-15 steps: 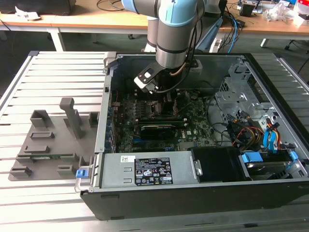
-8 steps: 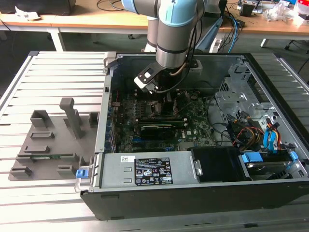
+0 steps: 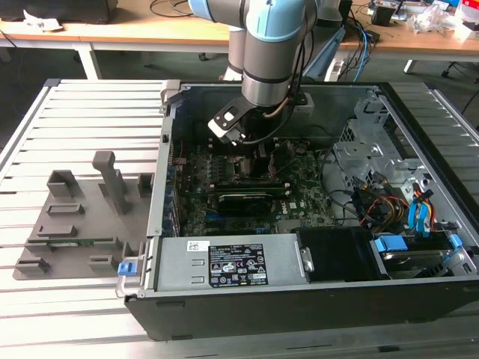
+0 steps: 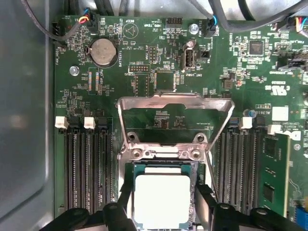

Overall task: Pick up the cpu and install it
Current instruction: 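Place the cpu into insertion slot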

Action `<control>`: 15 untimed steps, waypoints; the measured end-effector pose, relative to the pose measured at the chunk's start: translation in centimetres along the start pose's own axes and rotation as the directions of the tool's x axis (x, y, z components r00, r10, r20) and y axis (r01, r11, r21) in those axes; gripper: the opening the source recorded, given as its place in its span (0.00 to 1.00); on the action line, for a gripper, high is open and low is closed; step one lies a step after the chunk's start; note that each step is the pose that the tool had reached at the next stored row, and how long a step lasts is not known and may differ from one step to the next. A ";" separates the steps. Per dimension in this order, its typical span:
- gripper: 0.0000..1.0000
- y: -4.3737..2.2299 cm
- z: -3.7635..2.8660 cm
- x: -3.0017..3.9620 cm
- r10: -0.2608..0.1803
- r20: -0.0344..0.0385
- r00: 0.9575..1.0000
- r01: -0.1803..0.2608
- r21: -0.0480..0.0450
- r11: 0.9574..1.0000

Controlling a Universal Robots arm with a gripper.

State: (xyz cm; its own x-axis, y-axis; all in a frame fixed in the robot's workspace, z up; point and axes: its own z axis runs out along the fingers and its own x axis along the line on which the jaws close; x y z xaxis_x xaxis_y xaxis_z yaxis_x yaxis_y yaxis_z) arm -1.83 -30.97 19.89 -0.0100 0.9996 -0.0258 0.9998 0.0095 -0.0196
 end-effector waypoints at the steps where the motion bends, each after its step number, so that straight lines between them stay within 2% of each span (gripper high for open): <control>1: 0.62 -0.01 -0.33 -0.01 0.000 0.000 1.000 0.000 0.000 1.000; 4: 0.62 -0.02 -0.72 -0.02 0.000 0.000 1.000 0.000 0.000 1.000; 5: 0.62 -0.03 -1.22 -0.03 0.000 0.000 1.000 0.000 0.000 1.000; 6: 0.62 -0.03 -1.43 -0.04 0.000 0.000 1.000 0.000 0.000 1.000; 8: 0.62 -0.03 -1.60 -0.04 0.000 0.000 1.000 0.000 0.000 1.000; 10: 0.62 -0.03 -1.45 -0.04 0.000 0.000 1.000 0.000 0.001 1.000; 15: 0.62 -0.01 -0.39 -0.15 0.000 0.000 1.000 0.000 0.004 1.000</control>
State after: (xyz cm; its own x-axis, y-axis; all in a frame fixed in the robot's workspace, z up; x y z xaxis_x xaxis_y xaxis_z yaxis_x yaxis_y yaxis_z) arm -1.83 -31.10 20.28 -0.0101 0.9996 -0.0260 0.9997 0.0095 -0.0236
